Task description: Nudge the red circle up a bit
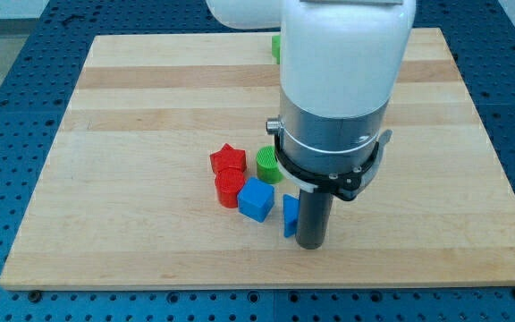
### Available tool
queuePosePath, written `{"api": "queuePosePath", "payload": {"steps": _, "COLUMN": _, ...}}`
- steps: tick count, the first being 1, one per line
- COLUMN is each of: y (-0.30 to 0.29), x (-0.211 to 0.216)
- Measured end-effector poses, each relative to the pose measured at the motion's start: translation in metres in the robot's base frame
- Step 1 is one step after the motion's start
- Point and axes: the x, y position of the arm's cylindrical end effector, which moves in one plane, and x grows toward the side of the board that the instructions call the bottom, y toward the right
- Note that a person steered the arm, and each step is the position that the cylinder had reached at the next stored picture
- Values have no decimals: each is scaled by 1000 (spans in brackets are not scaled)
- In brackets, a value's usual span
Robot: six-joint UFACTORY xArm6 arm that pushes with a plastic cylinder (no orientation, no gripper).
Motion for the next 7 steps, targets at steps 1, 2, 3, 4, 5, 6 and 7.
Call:
{"api": "queuePosePath", "payload": {"steps": 1, "y": -2, "x": -3}}
{"api": "queuePosePath", "payload": {"steps": 2, "y": -49, "x": -65}}
{"api": "queuePosePath", "payload": {"steps": 3, "y": -49, "x": -65}}
{"api": "queuePosePath", "payload": {"steps": 4, "y": -46, "x": -54}}
{"api": "queuePosePath", "payload": {"steps": 5, "y": -33, "x": -2}}
{"api": "queuePosePath", "payload": {"steps": 6, "y": -44, "x": 4}}
{"api": "queuePosePath", "payload": {"steps": 7, "y": -98, "x": -20}}
